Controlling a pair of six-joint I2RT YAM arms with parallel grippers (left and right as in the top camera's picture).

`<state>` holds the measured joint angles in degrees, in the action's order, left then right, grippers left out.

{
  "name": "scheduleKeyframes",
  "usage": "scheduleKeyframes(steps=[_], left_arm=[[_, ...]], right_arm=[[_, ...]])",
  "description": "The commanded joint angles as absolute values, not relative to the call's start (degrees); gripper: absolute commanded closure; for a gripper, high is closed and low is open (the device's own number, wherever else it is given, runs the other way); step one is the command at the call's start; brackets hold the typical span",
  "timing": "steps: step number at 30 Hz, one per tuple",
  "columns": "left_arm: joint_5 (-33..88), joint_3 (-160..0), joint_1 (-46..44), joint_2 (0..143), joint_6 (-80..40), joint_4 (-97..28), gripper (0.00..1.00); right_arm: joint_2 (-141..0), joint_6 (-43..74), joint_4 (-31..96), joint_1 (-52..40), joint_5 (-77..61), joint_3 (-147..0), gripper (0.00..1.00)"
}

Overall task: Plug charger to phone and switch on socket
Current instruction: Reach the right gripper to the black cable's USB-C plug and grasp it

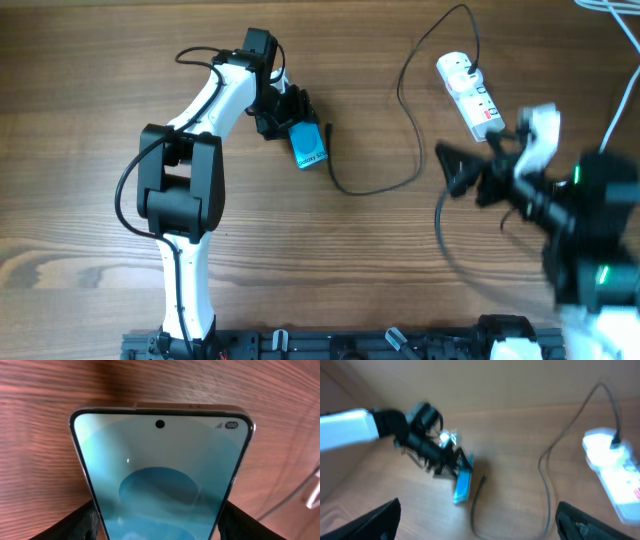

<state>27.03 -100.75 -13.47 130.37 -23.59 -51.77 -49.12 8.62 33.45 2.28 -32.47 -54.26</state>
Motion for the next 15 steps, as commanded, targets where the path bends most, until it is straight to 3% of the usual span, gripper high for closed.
scheduleKeyframes(steps=[1,4,5,9,15], left_arm=[[31.53,-100.51,-13.21,127.81,-22.68,-51.57,0.32],[31.51,-100.51,-13.21,127.81,-22.68,-51.20,0.32],[31.51,-100.51,-13.21,127.81,-22.68,-50.98,0.32],[31.48,-100.51,-13.21,127.81,-22.70,-50.52,0.34],[31.48,-100.51,-13.23,127.81,-22.68,-50.54,0.35]], right_arm=[[-64.40,7.84,39.07,2.20,-39.40,-67.05,0.00],[-74.00,10.63,36.75,2.02,-51.96,-69.84,0.00],[-77.21,10.50,35.22,1.48,-54.54,-69.84,0.06],[-86.48,7.16,34.52,-3.75,-49.08,-69.84,0.17],[-98.76,3.14,28.62,-14.55,-40.97,-69.84,0.16]])
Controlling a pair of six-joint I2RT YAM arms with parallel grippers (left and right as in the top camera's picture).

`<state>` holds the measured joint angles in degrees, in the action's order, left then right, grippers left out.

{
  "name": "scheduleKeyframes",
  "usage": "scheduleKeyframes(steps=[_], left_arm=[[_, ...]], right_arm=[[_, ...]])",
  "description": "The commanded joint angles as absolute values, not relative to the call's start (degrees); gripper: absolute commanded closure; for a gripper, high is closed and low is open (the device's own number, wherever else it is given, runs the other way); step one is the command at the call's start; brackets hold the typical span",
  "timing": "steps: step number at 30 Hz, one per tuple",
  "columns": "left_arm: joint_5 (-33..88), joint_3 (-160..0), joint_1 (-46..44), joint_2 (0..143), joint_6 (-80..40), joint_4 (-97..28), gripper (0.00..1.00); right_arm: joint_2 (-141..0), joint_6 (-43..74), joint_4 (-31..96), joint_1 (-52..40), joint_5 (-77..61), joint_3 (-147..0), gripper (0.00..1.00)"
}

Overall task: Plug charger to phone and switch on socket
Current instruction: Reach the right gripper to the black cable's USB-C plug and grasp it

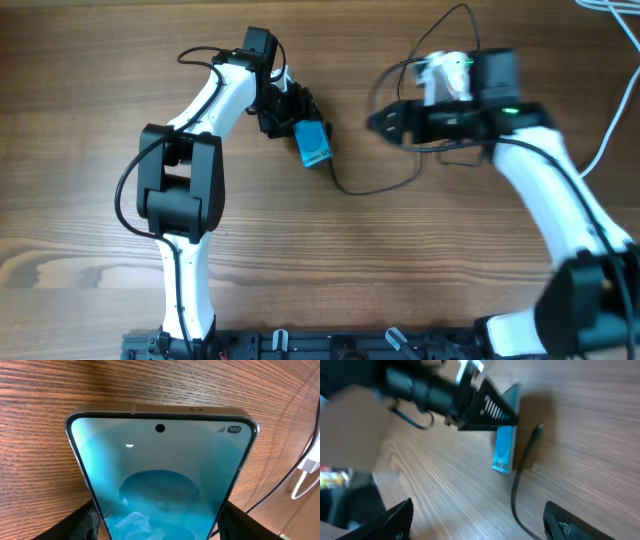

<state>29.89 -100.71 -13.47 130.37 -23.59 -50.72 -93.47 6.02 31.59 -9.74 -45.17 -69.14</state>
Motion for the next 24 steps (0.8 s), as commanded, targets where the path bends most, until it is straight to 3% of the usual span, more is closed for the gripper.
scheduleKeyframes(steps=[1,10,19,20,22,24], left_arm=[[31.51,-100.51,-13.21,127.81,-22.68,-50.54,0.35],[31.48,-100.51,-13.21,127.81,-22.68,-50.54,0.35],[31.48,-100.51,-13.21,127.81,-22.68,-50.54,0.35],[31.48,-100.51,-13.21,127.81,-22.68,-50.54,0.35],[31.48,-100.51,-13.21,127.81,-22.68,-50.54,0.35],[31.48,-100.51,-13.21,127.81,-22.68,-50.54,0.35]], right_arm=[[-100.79,3.20,26.57,-15.90,-40.91,-69.84,0.16],[-113.27,7.03,8.12,-23.81,-37.87,-69.84,0.20],[-116.81,7.75,5.34,-24.21,-35.97,-69.84,0.35],[-116.86,7.99,5.34,-24.21,-35.73,-69.78,0.35],[-116.88,8.10,5.34,-24.21,-33.74,-69.73,0.27],[-116.88,8.10,4.91,-24.21,-31.81,-69.73,0.27]])
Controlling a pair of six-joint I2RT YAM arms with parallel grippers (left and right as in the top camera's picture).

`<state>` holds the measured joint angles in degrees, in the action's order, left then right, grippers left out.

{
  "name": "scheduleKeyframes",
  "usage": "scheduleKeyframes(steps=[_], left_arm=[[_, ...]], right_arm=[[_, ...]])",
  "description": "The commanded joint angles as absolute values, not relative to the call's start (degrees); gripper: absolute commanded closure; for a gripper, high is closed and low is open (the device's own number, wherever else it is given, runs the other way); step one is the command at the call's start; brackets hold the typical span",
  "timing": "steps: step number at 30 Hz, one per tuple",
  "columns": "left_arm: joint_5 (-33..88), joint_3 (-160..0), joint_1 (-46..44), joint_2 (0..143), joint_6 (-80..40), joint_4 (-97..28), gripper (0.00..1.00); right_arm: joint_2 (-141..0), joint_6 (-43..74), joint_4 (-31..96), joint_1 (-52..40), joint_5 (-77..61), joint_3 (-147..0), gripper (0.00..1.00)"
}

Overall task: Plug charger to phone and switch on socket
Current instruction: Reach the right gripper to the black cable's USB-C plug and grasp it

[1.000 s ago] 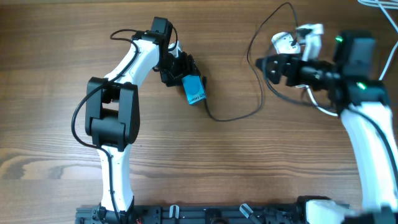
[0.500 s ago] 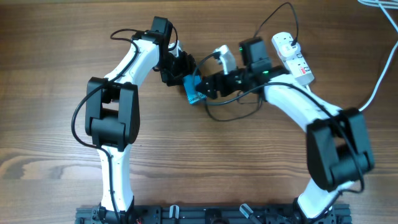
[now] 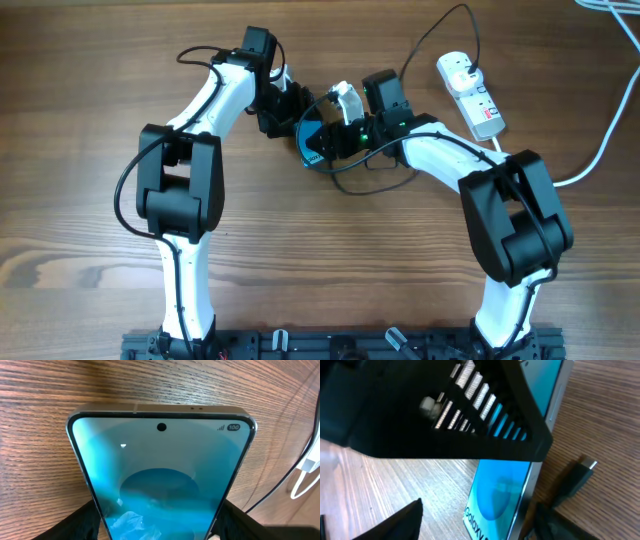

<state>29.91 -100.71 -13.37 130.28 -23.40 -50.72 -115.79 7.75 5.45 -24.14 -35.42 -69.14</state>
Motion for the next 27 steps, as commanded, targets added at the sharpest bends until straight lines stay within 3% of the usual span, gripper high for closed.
scheduleKeyframes(steps=[1,4,10,21,23,27], left_arm=[[31.48,-100.51,-13.21,127.81,-22.68,-50.54,0.35],[31.48,-100.51,-13.23,127.81,-22.68,-50.54,0.35],[31.48,-100.51,-13.21,127.81,-22.68,-50.54,0.35],[31.51,-100.51,-13.23,127.81,-22.68,-50.57,0.35],[31.51,-100.51,-13.21,127.81,-22.68,-50.59,0.35],[31.51,-100.51,-13.23,127.81,-22.68,-50.57,0.35]], right_arm=[[-116.88,8.10,4.73,-24.21,-30.63,-69.73,0.27],[-116.90,8.88,4.84,-24.21,-29.58,-69.73,0.29],[-116.90,12.64,3.16,-25.10,-29.61,-68.03,0.43],[-118.48,13.76,2.37,-26.30,-28.27,-67.90,0.53],[-119.39,15.46,1.91,-26.30,-28.49,-67.90,0.59],[-119.42,15.40,1.69,-26.28,-30.11,-67.92,0.80]])
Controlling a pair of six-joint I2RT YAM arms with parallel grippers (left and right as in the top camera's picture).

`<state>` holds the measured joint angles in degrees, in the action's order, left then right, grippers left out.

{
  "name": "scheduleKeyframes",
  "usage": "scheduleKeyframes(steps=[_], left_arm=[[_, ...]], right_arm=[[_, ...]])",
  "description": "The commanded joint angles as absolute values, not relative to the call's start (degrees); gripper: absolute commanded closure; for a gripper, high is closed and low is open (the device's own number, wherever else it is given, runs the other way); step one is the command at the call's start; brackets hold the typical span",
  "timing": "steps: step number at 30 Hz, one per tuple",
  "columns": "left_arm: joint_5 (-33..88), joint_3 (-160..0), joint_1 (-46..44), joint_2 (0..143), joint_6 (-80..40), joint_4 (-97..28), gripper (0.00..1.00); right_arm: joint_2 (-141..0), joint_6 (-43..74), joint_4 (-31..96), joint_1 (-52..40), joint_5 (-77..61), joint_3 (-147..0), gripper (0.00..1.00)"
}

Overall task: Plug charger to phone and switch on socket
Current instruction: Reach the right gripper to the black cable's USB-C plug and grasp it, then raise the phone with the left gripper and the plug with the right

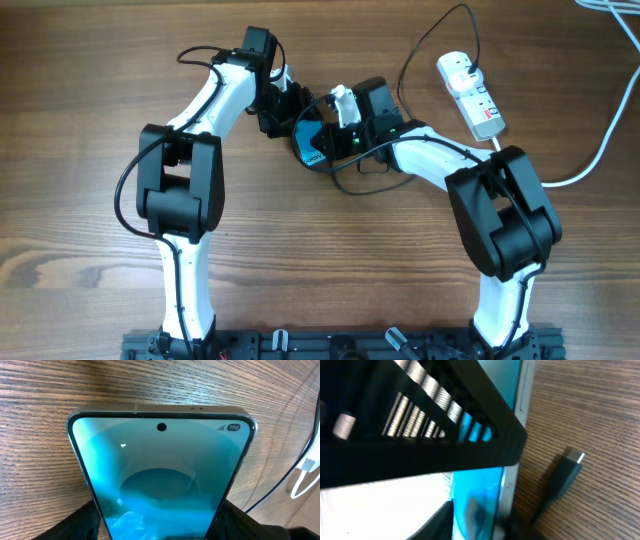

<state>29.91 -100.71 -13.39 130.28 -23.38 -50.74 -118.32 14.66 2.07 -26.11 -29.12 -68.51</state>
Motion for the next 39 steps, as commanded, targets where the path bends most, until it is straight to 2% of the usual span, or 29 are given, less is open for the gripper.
scheduleKeyframes(steps=[1,3,6,9,13,17,22,27,33,36,39], left_arm=[[31.51,-100.51,-13.21,127.81,-22.68,-50.57,0.35],[31.48,-100.51,-13.21,127.81,-22.68,-50.54,0.34],[31.48,-100.51,-13.21,127.81,-22.68,-50.57,0.29],[31.48,-100.51,-13.17,127.81,-22.68,-50.54,0.14],[32.05,-100.75,-11.64,126.30,-22.65,-50.52,0.09],[38.83,-100.95,-8.82,122.80,-22.65,-49.78,0.07],[51.53,-100.95,-5.06,119.33,-19.57,-49.39,0.08],[66.35,-100.95,-2.31,118.48,-18.17,-44.45,0.12],[79.15,-100.95,-2.02,118.48,-19.03,-34.54,0.20],[80.14,-100.95,-2.02,118.48,-23.20,-30.57,0.22],[82.26,-100.95,-2.09,118.48,-24.93,-27.11,0.29]], right_arm=[[-119.42,15.40,1.76,-26.28,-30.72,-67.90,0.83],[-119.42,15.42,1.80,-26.30,-30.92,-67.92,0.96],[-119.42,15.42,1.74,-26.20,-32.56,-67.92,0.96],[-119.02,16.01,1.50,-25.41,-36.21,-68.58,0.96],[-117.23,19.42,1.23,-23.46,-39.62,-68.97,0.96],[-114.41,21.63,0.62,-21.28,-43.83,-69.06,0.96],[-110.74,31.22,-4.99,-17.96,-54.06,-69.06,0.96],[-110.34,50.63,-24.43,-15.88,-67.55,-69.06,0.96],[-110.34,71.53,-41.39,-16.47,-68.86,-69.06,0.96],[-110.34,74.91,-42.00,-17.72,-67.68,-69.04,0.96],[-110.34,75.50,-41.98,-19.55,-64.51,-69.04,0.96]])
